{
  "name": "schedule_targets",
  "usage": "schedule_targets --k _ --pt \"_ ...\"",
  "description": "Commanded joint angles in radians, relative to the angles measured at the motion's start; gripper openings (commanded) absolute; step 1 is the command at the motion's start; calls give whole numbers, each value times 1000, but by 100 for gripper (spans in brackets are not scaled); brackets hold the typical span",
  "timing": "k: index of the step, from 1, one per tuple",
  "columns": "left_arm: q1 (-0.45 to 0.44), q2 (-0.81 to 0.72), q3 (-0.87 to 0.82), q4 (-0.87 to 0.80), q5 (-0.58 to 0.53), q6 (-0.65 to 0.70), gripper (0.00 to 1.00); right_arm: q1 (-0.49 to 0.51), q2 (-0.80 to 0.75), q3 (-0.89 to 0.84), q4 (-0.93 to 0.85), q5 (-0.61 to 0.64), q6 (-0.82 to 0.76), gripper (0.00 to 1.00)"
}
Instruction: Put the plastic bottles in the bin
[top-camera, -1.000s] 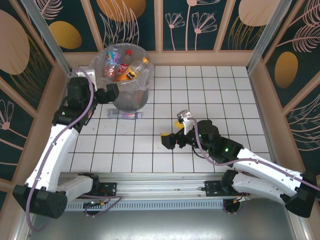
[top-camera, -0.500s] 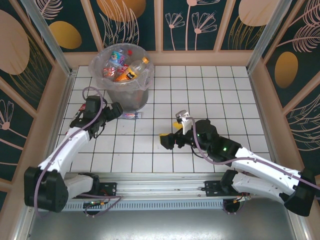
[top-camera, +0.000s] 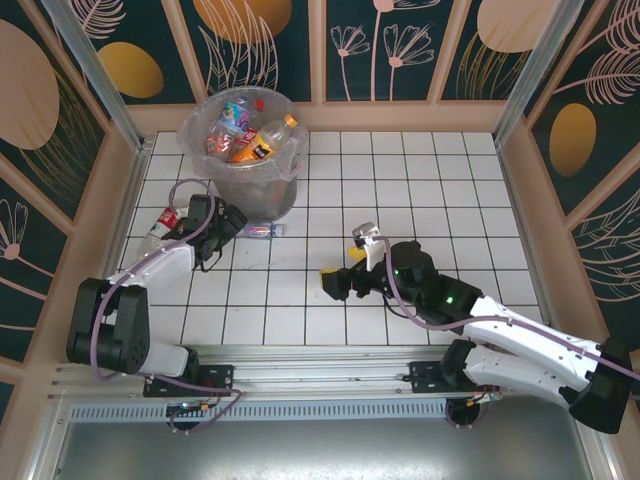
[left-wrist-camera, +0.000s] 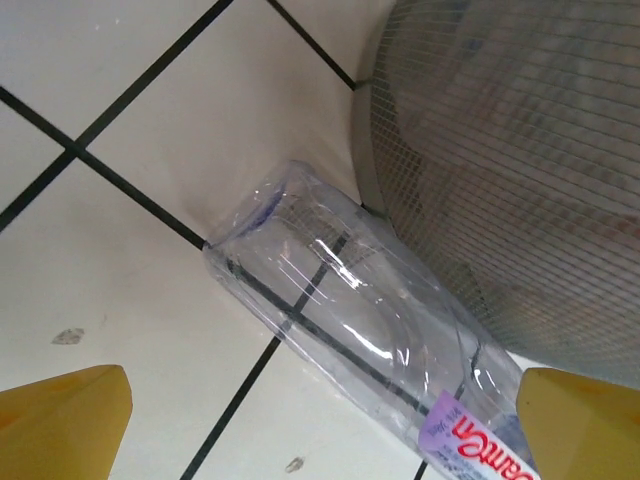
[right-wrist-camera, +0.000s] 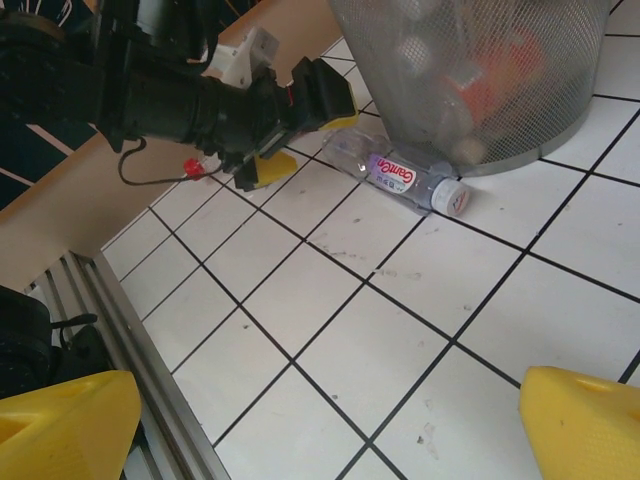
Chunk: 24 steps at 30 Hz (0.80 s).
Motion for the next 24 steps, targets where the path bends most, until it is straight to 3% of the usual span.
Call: schedule_targets --k 1,12,24 --pt "8 43 -14 110 10 -126 99 -6 -23 -5 18 16 17 98" --pt "11 147 3 182 40 -223 96 -8 -26 -21 24 27 18 98" --pt "11 209 -2 207 57 -252 81 -13 -30 -34 22 34 17 98"
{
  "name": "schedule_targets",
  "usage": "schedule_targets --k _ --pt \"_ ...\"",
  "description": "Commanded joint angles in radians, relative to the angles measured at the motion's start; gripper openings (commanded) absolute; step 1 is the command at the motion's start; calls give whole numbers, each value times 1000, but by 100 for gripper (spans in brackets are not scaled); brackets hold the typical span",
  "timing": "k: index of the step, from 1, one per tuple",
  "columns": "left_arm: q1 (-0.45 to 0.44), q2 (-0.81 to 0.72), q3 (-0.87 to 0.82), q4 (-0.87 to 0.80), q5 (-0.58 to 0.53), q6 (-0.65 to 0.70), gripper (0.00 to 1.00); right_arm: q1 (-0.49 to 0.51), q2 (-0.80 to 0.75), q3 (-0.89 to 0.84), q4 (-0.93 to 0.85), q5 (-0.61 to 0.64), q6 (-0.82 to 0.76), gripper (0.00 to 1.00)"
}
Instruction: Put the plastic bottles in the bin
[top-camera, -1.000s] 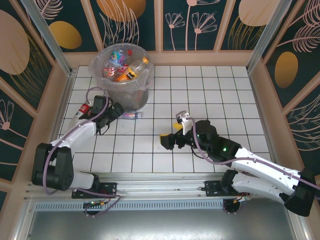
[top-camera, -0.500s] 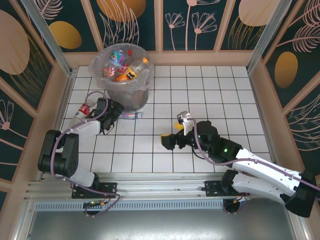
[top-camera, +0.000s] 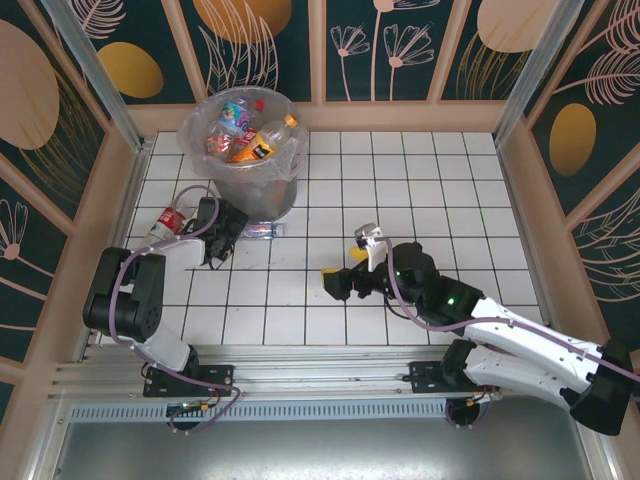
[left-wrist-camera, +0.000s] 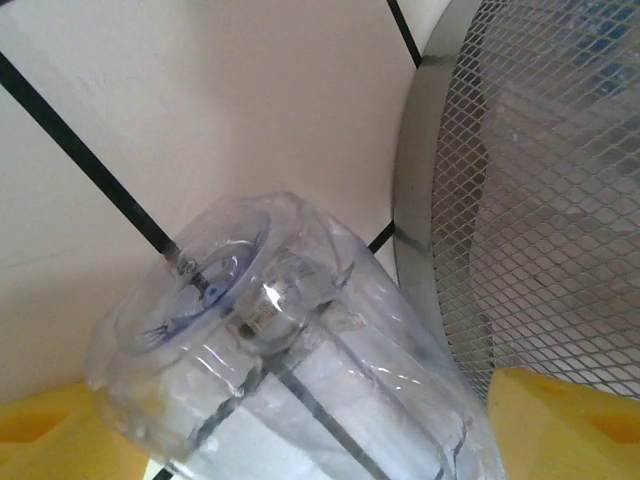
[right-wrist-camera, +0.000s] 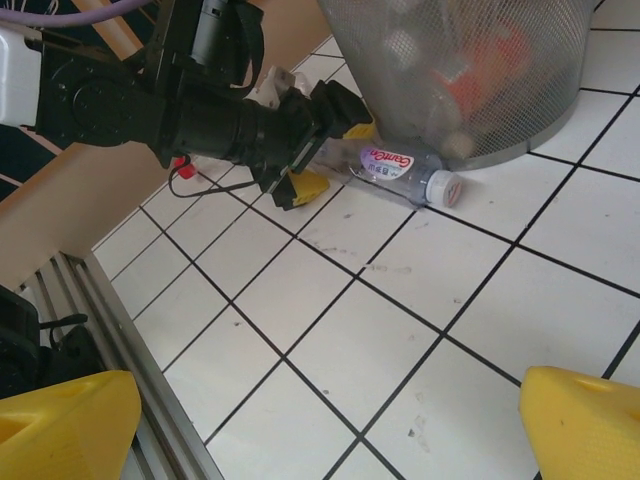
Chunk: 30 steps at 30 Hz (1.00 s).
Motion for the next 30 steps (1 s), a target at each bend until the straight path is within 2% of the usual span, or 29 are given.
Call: schedule_targets --k 1,5,14,24,27,30 --pt "7 18 0 17 7 -15 80 -8 -18 -9 23 25 12 98" --pt "7 11 -15 30 25 8 78 -12 -20 -13 21 25 10 98" --pt "-3 -52 -124 50 63 50 60 -22 -18 -18 27 23 12 98" --pt "-104 -241 -303 35 83 61 57 -26 -29 -24 2 46 9 98" --pt "-151 -311 -317 18 107 131 59 -34 -33 -18 -32 94 21 98" --pt "-206 -326 -275 -69 124 223 59 -40 -38 -12 -67 159 43 98"
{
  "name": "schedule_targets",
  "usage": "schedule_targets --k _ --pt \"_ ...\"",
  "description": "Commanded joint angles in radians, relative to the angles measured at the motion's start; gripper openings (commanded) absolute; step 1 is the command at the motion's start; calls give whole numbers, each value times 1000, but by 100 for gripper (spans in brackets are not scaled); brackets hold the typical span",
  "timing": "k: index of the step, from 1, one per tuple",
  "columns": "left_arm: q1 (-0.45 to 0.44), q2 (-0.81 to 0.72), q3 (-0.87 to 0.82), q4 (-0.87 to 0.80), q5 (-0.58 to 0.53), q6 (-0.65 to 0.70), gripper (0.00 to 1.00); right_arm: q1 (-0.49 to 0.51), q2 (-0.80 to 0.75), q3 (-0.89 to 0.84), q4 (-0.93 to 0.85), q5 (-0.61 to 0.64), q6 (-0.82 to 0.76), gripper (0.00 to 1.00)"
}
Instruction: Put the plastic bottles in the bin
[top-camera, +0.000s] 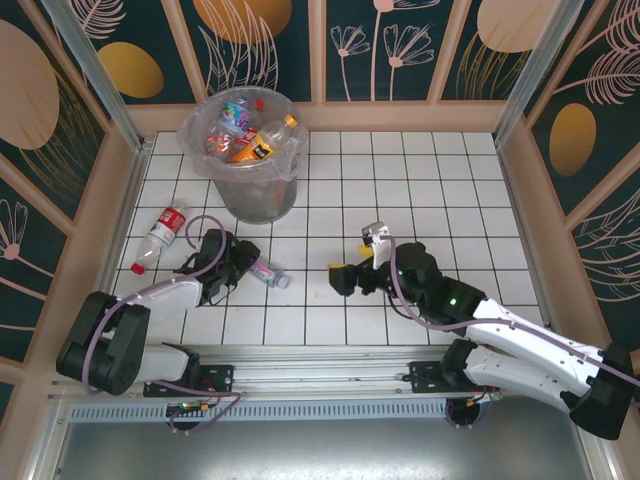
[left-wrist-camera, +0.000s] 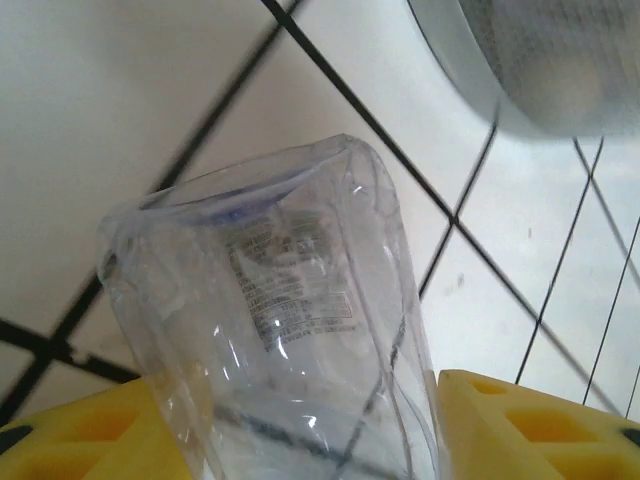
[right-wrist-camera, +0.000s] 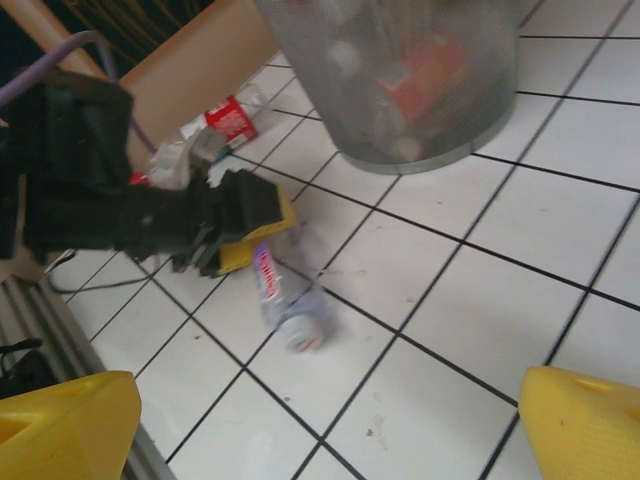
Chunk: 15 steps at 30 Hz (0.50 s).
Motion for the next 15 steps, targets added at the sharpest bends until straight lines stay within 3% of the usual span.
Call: schedule_targets --k 1,6,15 --pt "-54 -12 31 -104 47 134 59 -11 -26 -6 -42 98 37 98" --pt "-153 51 133 -128 98 238 59 -17 -80 -25 -60 135 64 98" --pt "-339 332 518 -372 93 535 60 -22 -199 -23 -195 251 91 98"
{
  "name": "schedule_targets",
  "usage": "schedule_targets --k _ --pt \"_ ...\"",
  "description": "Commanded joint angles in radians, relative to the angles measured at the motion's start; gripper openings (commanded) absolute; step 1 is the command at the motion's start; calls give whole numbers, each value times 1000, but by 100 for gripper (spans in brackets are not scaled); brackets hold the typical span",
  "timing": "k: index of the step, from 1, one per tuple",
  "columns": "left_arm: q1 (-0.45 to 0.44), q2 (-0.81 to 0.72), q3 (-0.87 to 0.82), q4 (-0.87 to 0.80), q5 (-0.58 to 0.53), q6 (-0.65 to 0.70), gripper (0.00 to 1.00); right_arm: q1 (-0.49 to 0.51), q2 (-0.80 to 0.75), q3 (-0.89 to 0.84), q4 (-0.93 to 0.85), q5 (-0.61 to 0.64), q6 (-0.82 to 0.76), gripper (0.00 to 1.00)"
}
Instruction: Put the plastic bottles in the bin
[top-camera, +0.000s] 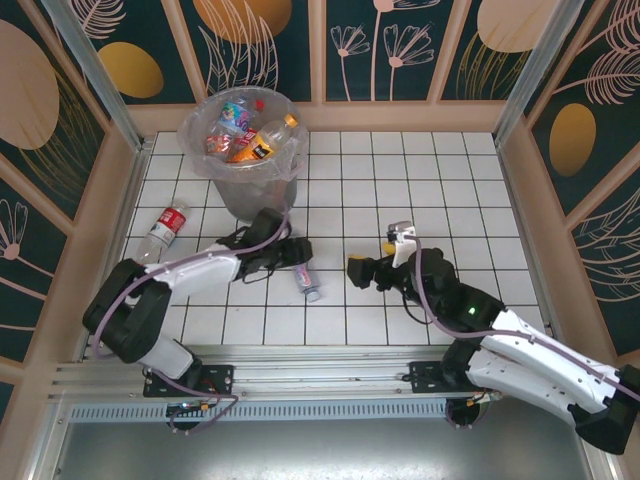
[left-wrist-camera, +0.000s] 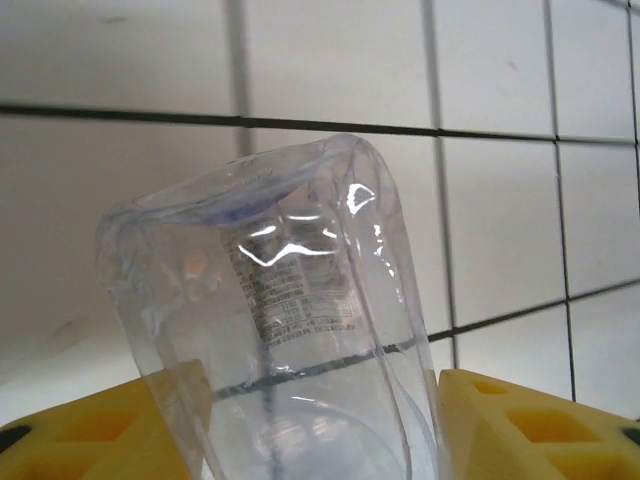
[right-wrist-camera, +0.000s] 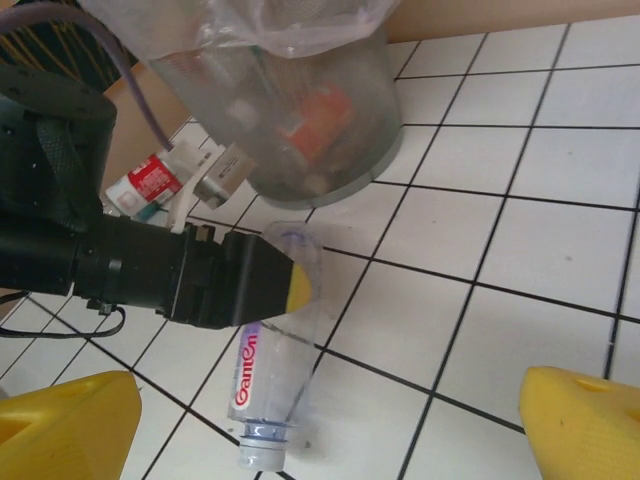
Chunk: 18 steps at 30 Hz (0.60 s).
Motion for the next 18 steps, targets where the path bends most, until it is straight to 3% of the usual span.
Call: schedule_targets --k 1,10,16,18 --pt "-48 88 129 -167 1 188 60 -6 -54 -11 -81 81 30 98" --pt "-155 313 431 -437 -114 430 62 -11 -156 -6 -160 150 60 98" --pt "-178 395 537 -535 -161 492 62 -10 -160 12 -203 175 62 98" --pt "-183 409 557 -551 -166 488 66 -11 -166 14 -209 182 62 98"
